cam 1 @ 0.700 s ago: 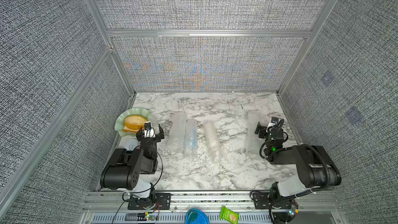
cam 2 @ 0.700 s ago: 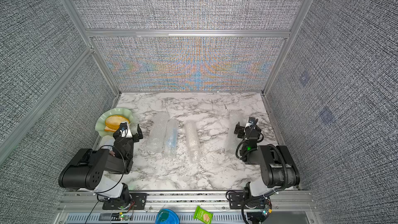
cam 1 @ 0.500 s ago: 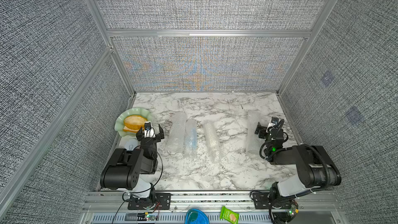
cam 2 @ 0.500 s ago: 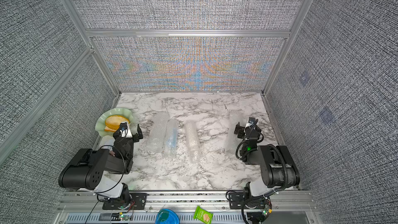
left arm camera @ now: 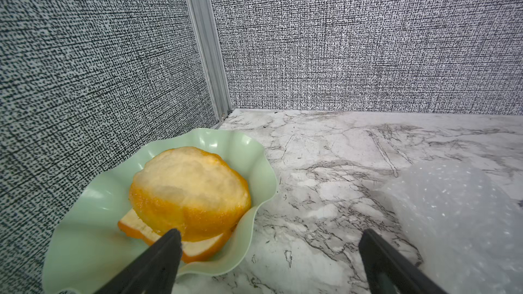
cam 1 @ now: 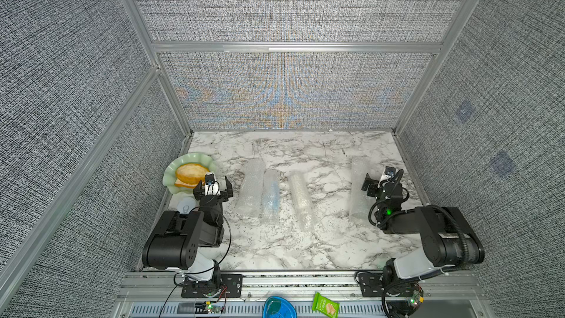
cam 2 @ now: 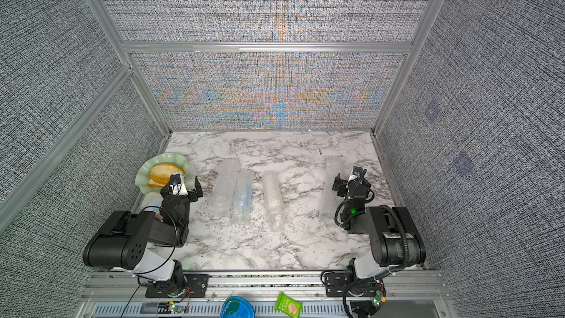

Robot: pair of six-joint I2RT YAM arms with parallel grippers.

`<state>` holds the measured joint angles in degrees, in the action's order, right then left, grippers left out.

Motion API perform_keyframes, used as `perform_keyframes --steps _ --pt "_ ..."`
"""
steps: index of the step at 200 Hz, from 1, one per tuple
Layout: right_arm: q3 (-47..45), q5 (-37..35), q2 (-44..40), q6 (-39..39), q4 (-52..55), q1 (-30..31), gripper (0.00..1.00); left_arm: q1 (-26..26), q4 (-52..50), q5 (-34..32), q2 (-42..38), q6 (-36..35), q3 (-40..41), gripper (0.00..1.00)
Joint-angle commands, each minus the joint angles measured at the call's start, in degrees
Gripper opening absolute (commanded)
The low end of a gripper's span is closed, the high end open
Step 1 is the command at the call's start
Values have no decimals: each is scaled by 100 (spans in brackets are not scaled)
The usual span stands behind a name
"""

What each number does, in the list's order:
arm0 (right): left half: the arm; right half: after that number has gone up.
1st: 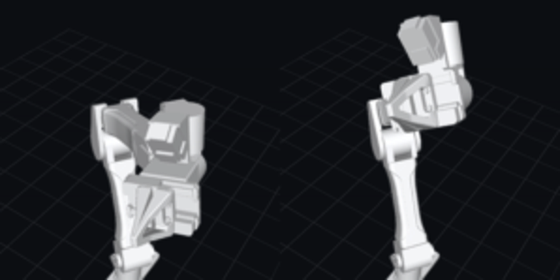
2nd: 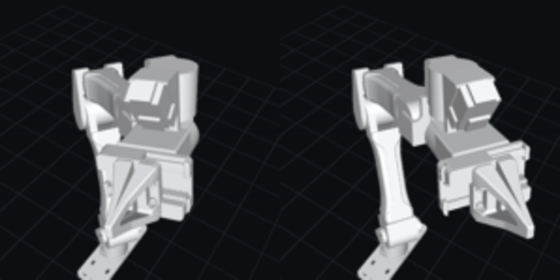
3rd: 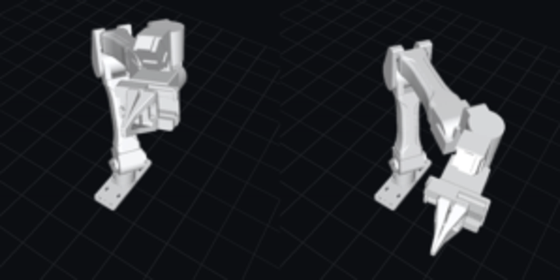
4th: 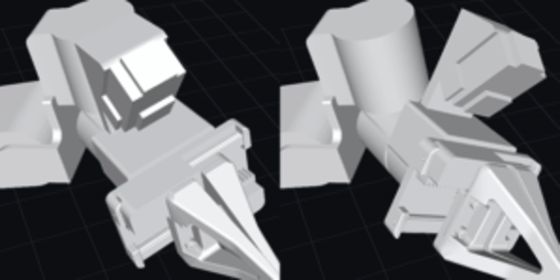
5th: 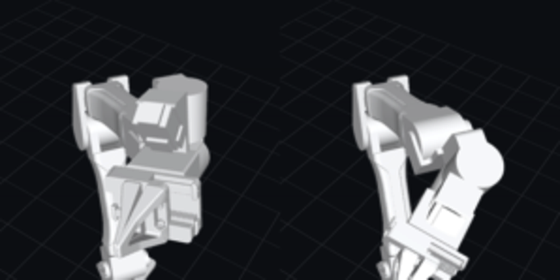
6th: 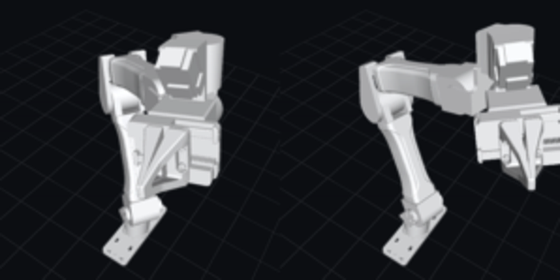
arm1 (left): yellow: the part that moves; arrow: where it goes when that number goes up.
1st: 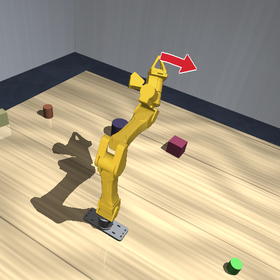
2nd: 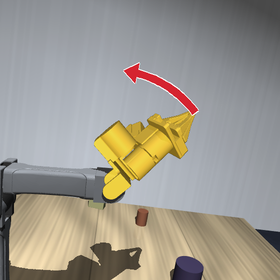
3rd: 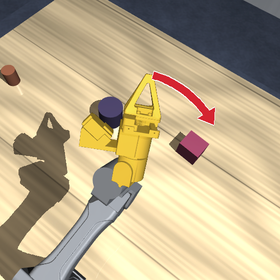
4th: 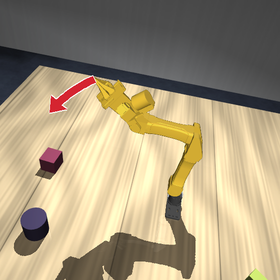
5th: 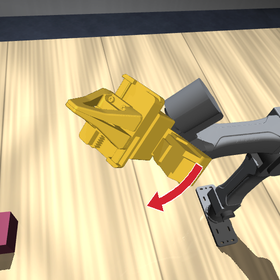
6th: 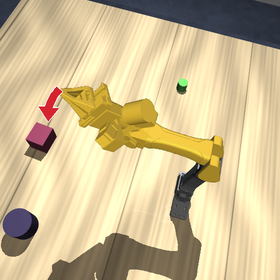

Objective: Unwrap the vase from the bubble wrap
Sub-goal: Adjust the bubble wrap at the center of the board.

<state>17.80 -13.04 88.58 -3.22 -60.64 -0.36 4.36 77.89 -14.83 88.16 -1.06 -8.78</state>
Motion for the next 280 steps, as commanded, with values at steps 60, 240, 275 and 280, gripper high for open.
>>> perform_keyframes --steps 60,240,275,280 --pt "13 3 10 -3 86 2 99 -8 138 68 3 26 -14 99" --pt "-343 -65 -85 76 -509 71 99 22 123 42 -27 17 -10 99" --pt "-467 -187 -209 103 -637 121 99 21 -33 15 -154 44 -36 100" --pt "-485 -213 -237 105 -650 136 99 28 -66 1 -180 44 -41 100"
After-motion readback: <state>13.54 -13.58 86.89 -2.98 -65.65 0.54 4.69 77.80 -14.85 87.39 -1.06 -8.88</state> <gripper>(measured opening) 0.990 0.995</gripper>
